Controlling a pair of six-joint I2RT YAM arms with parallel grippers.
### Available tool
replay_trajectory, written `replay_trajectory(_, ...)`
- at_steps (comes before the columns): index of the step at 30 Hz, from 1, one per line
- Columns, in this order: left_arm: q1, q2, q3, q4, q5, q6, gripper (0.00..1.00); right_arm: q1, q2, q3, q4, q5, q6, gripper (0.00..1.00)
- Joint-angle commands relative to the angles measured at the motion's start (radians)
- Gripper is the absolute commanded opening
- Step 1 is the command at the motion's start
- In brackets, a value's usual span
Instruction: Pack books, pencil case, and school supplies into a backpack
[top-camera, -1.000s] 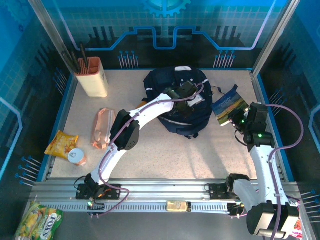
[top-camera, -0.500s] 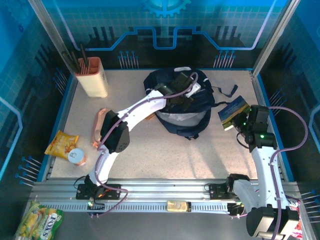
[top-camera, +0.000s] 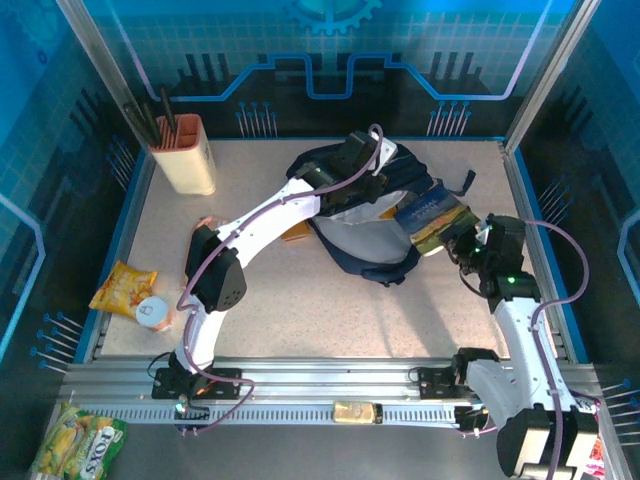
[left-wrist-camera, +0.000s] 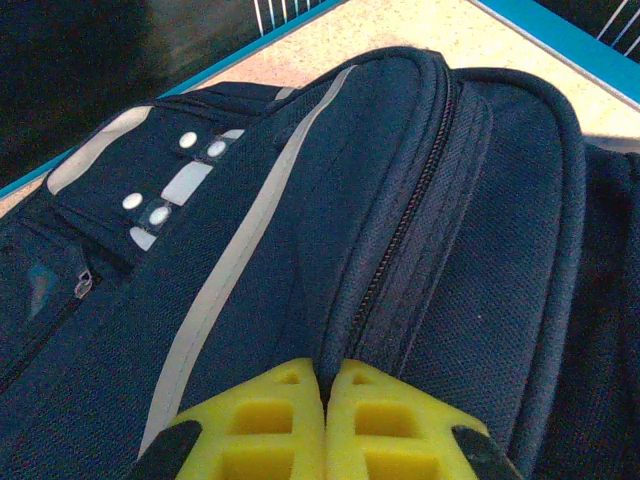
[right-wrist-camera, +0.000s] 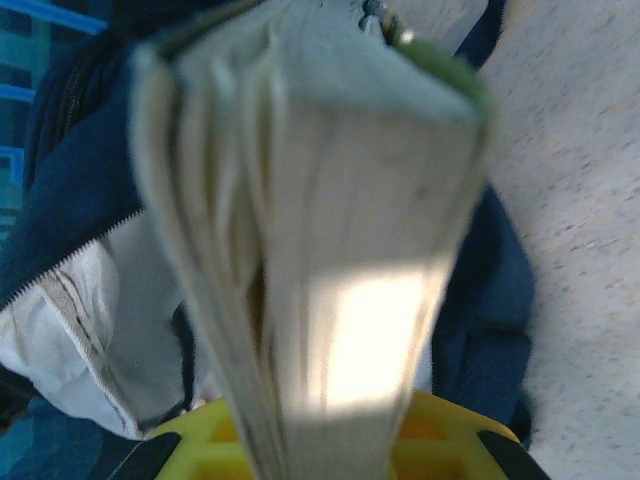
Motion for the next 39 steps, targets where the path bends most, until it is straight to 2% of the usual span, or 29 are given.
replay_trajectory(1, -0.005, -0.033, 0.043, 0.133, 0.001, -0.045, 0.0, 0.052, 0.012, -0.019, 0.214, -0.053, 0.11, 0.0)
replay_trajectory(7, -0.005, -0.036, 0.044, 0.123, 0.017, -0.049, 0.0, 0.164, 0.048, -0.061, 0.383, 0.036, 0.215, 0.0)
replay_trajectory(13, -0.005, -0.041, 0.046, 0.117, 0.041, -0.067, 0.0, 0.219, 0.149, -0.095, 0.554, 0.134, 0.328, 0.01)
replay_trajectory(21, -0.005, -0.068, 0.028, 0.133, 0.041, -0.085, 0.0, 0.306, 0.475, -0.056, 0.805, 0.202, 0.446, 0.01)
replay_trajectory(27, -0.005, -0.075, 0.026, 0.128, 0.044, -0.094, 0.0, 0.338, 0.743, 0.01, 0.991, 0.153, 0.547, 0.06)
replay_trajectory(34, -0.004, -0.08, 0.025, 0.126, 0.035, -0.095, 0.0, 0.364, 0.907, 0.103, 1.039, 0.084, 0.571, 0.14)
replay_trajectory(39, -0.001, -0.077, 0.025, 0.138, 0.023, -0.1, 0.0, 0.366, 0.934, 0.143, 0.948, 0.107, 0.529, 0.19)
